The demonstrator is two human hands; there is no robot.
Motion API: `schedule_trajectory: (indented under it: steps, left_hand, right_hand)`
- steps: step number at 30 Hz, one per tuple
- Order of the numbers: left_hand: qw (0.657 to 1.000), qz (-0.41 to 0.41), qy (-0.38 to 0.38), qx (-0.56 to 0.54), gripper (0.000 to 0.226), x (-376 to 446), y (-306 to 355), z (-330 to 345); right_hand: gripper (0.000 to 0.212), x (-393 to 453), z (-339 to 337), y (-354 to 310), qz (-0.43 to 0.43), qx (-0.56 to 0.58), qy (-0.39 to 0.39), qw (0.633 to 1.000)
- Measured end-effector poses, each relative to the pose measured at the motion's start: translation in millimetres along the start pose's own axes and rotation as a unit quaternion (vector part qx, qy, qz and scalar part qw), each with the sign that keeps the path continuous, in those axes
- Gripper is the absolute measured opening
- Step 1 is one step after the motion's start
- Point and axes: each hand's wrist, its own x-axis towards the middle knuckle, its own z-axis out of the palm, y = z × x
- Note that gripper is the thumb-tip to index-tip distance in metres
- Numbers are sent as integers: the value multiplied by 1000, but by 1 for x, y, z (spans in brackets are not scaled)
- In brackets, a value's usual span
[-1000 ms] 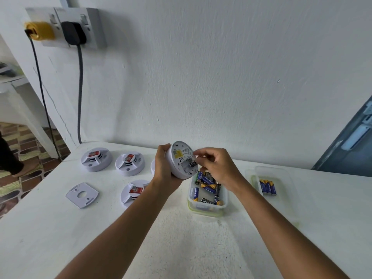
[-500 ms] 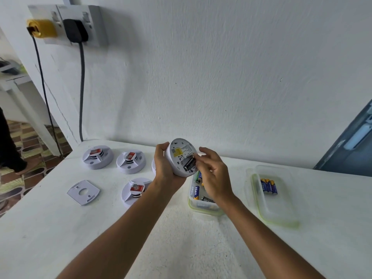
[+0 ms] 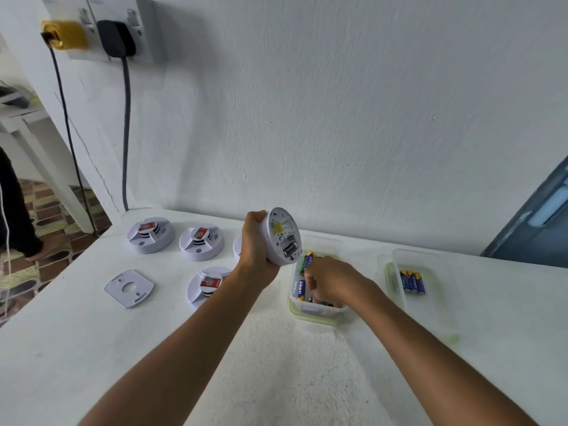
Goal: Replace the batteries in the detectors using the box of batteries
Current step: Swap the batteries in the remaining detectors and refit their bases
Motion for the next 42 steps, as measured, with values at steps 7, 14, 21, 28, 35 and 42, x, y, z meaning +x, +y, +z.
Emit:
schedule_trajectory:
  steps: [7,14,21,28,35,42]
  left_hand:
    - [1000,-1,19,-6,52,-2,1,-7]
    - [1000,-12,2,-7,35,-3,4,-13]
    - [999,-8,35,-26,63,-9,1,-3]
    - [999,-23,0,-29,46,-15,5,4]
    - [1000,-27,13,-6,46,-15,1,6]
    - [998,-24,40,-45,59,-18,5,2]
  right_hand:
    - [25,7,5,-3,-15,24,0,1000]
    - [18,-2,-10,15,-18,422,212,881]
    - [19,-18,-26,-6,-84,627,310,710]
    - [18,-10,-18,-23,-21,677,220,702]
    - [17,-6,-13,-35,-11,479,345,807]
    - [32,-15,-26,-29,-46,506,163,846]
